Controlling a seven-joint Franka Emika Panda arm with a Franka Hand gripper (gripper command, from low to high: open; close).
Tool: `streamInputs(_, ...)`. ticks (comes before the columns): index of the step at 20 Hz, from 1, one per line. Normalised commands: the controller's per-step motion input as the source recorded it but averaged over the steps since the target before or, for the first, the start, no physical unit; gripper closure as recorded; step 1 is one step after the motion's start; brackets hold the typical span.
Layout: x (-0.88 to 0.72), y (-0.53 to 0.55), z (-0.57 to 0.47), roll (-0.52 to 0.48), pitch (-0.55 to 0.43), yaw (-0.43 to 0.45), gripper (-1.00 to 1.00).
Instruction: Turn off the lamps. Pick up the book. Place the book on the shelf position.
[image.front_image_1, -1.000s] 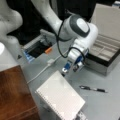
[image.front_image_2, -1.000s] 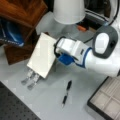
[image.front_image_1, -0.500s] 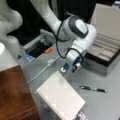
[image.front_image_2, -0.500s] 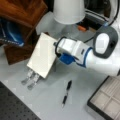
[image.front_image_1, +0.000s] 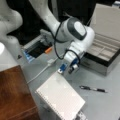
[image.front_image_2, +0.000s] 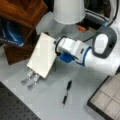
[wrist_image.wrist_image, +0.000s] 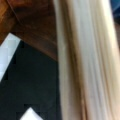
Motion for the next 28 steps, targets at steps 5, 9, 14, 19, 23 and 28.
streamInputs(5, -0.02, -0.13, 0.01, -0.181, -0.013, 0.076, -1.00)
streamInputs(9, 0.02, -0.11, 0.00, -0.185, -0.017, 0.093, 1.00)
streamInputs(14, 0.05, -0.08, 0.01, -0.188, -0.003, 0.090, 1.00)
streamInputs(19, 0.08, -0.08, 0.02, -0.188, 0.012, 0.078, 1.00)
streamInputs(23, 0.08, -0.08, 0.04, -0.185, 0.020, 0.073, 1.00)
streamInputs(28, 0.11, -0.07, 0.03, -0.192, 0.024, 0.066, 1.00)
